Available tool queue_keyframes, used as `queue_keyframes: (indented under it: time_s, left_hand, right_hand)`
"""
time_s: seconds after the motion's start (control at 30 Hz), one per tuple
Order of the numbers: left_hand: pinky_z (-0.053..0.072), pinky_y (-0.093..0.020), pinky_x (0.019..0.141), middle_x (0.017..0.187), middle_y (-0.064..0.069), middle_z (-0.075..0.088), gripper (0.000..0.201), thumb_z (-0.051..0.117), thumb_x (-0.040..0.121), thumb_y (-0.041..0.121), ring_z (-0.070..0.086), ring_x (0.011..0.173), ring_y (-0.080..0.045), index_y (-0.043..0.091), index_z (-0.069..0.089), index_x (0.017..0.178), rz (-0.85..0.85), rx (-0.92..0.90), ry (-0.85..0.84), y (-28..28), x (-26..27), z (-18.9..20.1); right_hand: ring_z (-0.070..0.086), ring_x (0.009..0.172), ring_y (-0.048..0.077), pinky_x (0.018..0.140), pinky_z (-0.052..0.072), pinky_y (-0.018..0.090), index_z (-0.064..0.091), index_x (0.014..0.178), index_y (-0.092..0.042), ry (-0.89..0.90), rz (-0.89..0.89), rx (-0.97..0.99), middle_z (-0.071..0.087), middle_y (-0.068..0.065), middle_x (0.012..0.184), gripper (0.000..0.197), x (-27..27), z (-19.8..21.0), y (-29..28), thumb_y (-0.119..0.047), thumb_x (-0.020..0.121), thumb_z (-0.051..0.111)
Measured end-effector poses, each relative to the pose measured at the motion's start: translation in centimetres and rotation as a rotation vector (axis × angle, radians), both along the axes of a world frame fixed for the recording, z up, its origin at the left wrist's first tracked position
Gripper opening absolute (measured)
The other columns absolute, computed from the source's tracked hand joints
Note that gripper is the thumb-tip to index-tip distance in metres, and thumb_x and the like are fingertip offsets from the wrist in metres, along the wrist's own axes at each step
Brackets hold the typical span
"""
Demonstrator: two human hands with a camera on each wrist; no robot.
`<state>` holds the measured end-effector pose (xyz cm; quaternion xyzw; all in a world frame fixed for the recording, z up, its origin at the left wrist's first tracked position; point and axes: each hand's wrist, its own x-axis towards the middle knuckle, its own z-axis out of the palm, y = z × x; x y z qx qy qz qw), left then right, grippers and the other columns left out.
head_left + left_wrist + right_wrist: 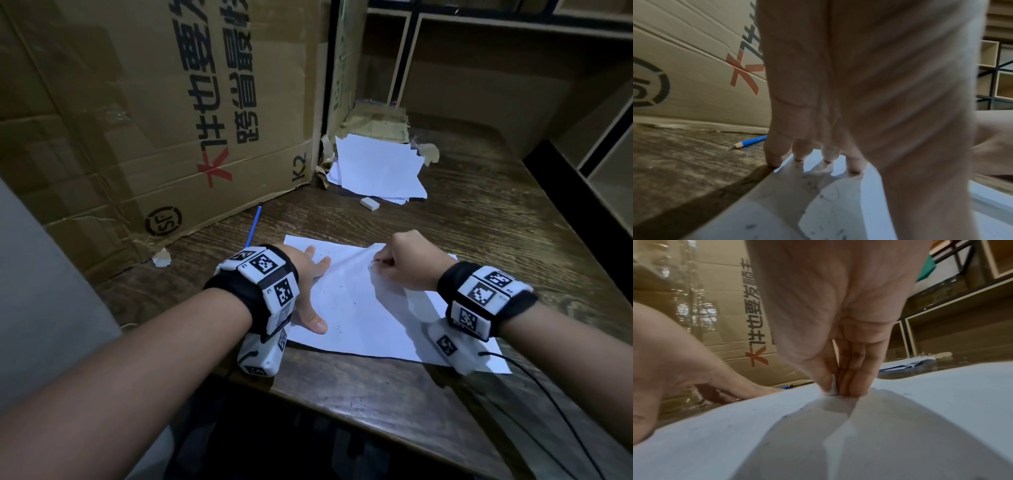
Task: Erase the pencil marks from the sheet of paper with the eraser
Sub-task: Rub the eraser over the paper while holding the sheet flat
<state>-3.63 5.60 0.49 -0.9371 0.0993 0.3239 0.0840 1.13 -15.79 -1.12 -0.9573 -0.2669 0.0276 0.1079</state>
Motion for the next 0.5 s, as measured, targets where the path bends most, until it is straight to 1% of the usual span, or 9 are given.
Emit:
queue_keyframes:
  time_s: [0.1, 0.2, 0.23, 0.27, 0.3, 0.33, 0.4, 0.47, 0.5]
  left_hand:
    - [0.032, -0.042, 0.113, 0.164, -0.004, -0.026, 0.13, 0.07, 0.071, 0.075, 0.019, 0.151, -0.032, 0.036, -0.021, 0.155, -0.016, -0.014, 0.012, -0.1, -0.2, 0.5]
    - [0.033, -0.039, 0.112, 0.164, -0.004, -0.026, 0.131, 0.078, 0.07, 0.067, 0.016, 0.152, -0.029, 0.043, -0.019, 0.155, -0.043, -0.027, 0.06, -0.4, -0.3, 1.3]
    - [0.034, -0.037, 0.111, 0.166, -0.004, -0.016, 0.13, 0.079, 0.069, 0.066, 0.019, 0.151, -0.027, 0.041, -0.012, 0.157, -0.053, -0.029, 0.066, -0.5, -0.3, 1.5]
    - [0.038, -0.036, 0.105, 0.166, -0.004, 0.006, 0.122, 0.079, 0.068, 0.066, 0.029, 0.146, -0.025, 0.036, 0.005, 0.159, -0.052, -0.043, 0.069, -0.7, -0.2, 1.6]
    - [0.044, -0.032, 0.092, 0.149, -0.005, 0.035, 0.101, 0.077, 0.069, 0.069, 0.045, 0.13, -0.024, 0.026, 0.033, 0.149, -0.048, -0.068, 0.055, -1.1, 0.0, 1.7]
    - [0.043, -0.028, 0.074, 0.121, -0.006, 0.047, 0.078, 0.074, 0.07, 0.072, 0.051, 0.105, -0.021, 0.016, 0.052, 0.121, -0.058, -0.118, 0.011, -1.7, 0.1, 1.6]
    - [0.032, -0.028, 0.054, 0.088, -0.006, 0.048, 0.059, 0.072, 0.074, 0.071, 0.045, 0.078, -0.022, 0.017, 0.05, 0.078, -0.08, -0.202, -0.155, -2.9, 0.5, 1.3]
    - [0.041, -0.029, 0.056, 0.083, -0.006, 0.059, 0.048, 0.079, 0.072, 0.059, 0.057, 0.076, -0.026, 0.018, 0.054, 0.072, -0.052, -0.266, -0.307, -4.0, 0.7, 1.0]
    - [0.047, -0.03, 0.062, 0.092, -0.006, 0.066, 0.043, 0.081, 0.071, 0.054, 0.064, 0.083, -0.027, 0.016, 0.061, 0.08, -0.033, -0.288, -0.354, -4.4, 0.9, 0.8]
  right_hand:
    - [0.026, 0.062, 0.022, 0.056, 0.027, 0.032, 0.047, 0.057, -0.001, -0.013, -0.063, -0.007, 0.038, 0.02, 0.062, 0.035, 0.4, 0.0, -1.7, -0.018, 0.086, 0.057]
    - [0.029, 0.058, 0.024, 0.054, 0.029, 0.032, 0.048, 0.064, 0.0, -0.023, -0.061, -0.063, 0.036, 0.011, 0.058, 0.034, -0.5, 0.2, -2.6, -0.02, 0.089, 0.057]
    - [0.03, 0.057, 0.024, 0.053, 0.029, 0.032, 0.047, 0.063, 0.0, -0.022, -0.052, -0.084, 0.036, 0.008, 0.057, 0.033, -1.1, 0.3, -2.7, -0.019, 0.089, 0.057]
    - [0.031, 0.055, 0.024, 0.053, 0.03, 0.032, 0.048, 0.063, -0.001, -0.012, -0.045, -0.109, 0.037, 0.007, 0.055, 0.032, -1.7, 0.4, -2.7, -0.018, 0.089, 0.056]
    - [0.033, 0.054, 0.024, 0.052, 0.031, 0.031, 0.05, 0.063, -0.001, -0.001, -0.04, -0.141, 0.039, 0.006, 0.055, 0.03, -2.3, 0.5, -2.7, -0.017, 0.088, 0.056]
    - [0.034, 0.053, 0.024, 0.051, 0.031, 0.031, 0.051, 0.062, -0.002, 0.002, -0.033, -0.176, 0.041, 0.006, 0.055, 0.029, -2.6, 0.5, -2.7, -0.016, 0.088, 0.056]
    - [0.032, 0.052, 0.023, 0.049, 0.03, 0.033, 0.048, 0.058, -0.006, 0.001, -0.007, -0.199, 0.04, 0.006, 0.054, 0.031, -2.8, 0.7, -2.5, -0.014, 0.086, 0.058]
    - [0.035, 0.053, 0.021, 0.049, 0.039, 0.037, 0.052, 0.058, -0.008, 0.004, 0.026, -0.137, 0.046, 0.006, 0.053, 0.027, -2.5, 1.0, -2.2, -0.015, 0.081, 0.062]
    - [0.039, 0.054, 0.019, 0.053, 0.044, 0.036, 0.057, 0.059, -0.01, 0.006, 0.045, -0.089, 0.052, 0.004, 0.053, 0.022, -2.3, 1.2, -2.0, -0.016, 0.079, 0.064]
